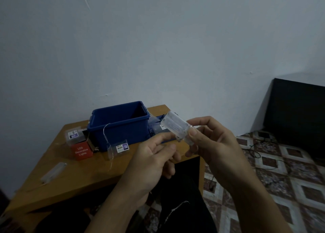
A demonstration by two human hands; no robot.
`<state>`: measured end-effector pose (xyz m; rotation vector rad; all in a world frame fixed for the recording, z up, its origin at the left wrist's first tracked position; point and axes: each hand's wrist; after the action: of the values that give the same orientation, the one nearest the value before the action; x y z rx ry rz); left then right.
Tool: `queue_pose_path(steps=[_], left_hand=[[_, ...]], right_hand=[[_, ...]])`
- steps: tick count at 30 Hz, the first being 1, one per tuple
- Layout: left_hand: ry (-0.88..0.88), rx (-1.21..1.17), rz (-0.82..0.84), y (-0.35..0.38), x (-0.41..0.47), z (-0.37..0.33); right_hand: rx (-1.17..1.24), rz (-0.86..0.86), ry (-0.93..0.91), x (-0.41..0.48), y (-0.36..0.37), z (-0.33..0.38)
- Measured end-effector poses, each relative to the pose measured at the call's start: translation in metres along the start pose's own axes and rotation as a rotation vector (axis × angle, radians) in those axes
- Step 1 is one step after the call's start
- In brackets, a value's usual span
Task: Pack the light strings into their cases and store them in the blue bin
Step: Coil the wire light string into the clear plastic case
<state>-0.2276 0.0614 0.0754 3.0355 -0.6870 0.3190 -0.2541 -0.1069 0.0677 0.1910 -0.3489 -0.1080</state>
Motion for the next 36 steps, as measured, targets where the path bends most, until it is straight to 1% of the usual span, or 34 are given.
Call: queue_pose_path(steps=[2, 6, 10, 13, 16, 18, 20, 21, 23, 25, 27, 29, 31, 34, 36], left_hand=[[-0.02, 0.031, -0.023, -0.001, 0.001, 0.003], [-0.057, 0.094, -0.06, -0.004, 0.002, 0.009], [-0.038, 0.221, -0.059, -0.007, 0.002, 0.012], [-0.07, 0.192, -0.037, -0.01, 0.003, 0.01], [-0.092, 0.142, -0.002, -0.014, 0.004, 0.007], [-0.11, 0.094, 0.045, -0.019, 0.006, 0.001], [-0.148, 0.043, 0.128, -0.022, 0.01, -0.011], [-0.172, 0.04, 0.192, -0.024, 0.012, -0.017], [-0.212, 0.113, 0.286, -0.027, 0.018, -0.026], [-0.215, 0.242, 0.296, -0.028, 0.022, -0.034], [-0.203, 0.361, 0.272, -0.026, 0.024, -0.041], [-0.159, 0.474, 0.223, -0.023, 0.026, -0.045], [-0.085, 0.563, 0.155, -0.019, 0.024, -0.046], [0.021, 0.575, 0.086, -0.012, 0.017, -0.044], [0.071, 0.468, 0.007, -0.005, 0.01, -0.039]], right_hand=[[0.05, 0.018, 0.024, 0.0, 0.0, 0.0], [0.064, 0.045, 0.051, -0.001, 0.0, 0.003], [0.121, 0.07, 0.061, -0.001, 0.001, 0.006], [0.174, 0.122, 0.092, -0.001, -0.002, 0.007], [0.215, 0.249, 0.141, -0.003, -0.007, 0.007], [0.178, 0.366, 0.154, -0.005, -0.01, 0.008], [0.067, 0.456, 0.151, -0.007, -0.011, 0.009], [-0.004, 0.481, 0.143, -0.008, -0.013, 0.011], [-0.138, 0.496, 0.126, -0.01, -0.015, 0.014], [-0.258, 0.477, 0.13, -0.011, -0.017, 0.016], [-0.363, 0.442, 0.133, -0.011, -0.018, 0.016], [-0.475, 0.409, 0.116, -0.011, -0.017, 0.015], [-0.627, 0.33, 0.076, -0.009, -0.015, 0.013], [-0.751, 0.154, -0.037, -0.007, -0.011, 0.008], [-0.763, 0.049, -0.124, -0.007, -0.008, 0.006]])
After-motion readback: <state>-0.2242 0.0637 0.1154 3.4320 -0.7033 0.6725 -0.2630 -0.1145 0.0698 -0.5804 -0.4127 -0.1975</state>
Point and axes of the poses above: each hand's wrist, its own x-axis towards the middle knuckle, its own y-axis out of the palm, z = x × y, and after that the axes turned 3 degrees about y, right-handed
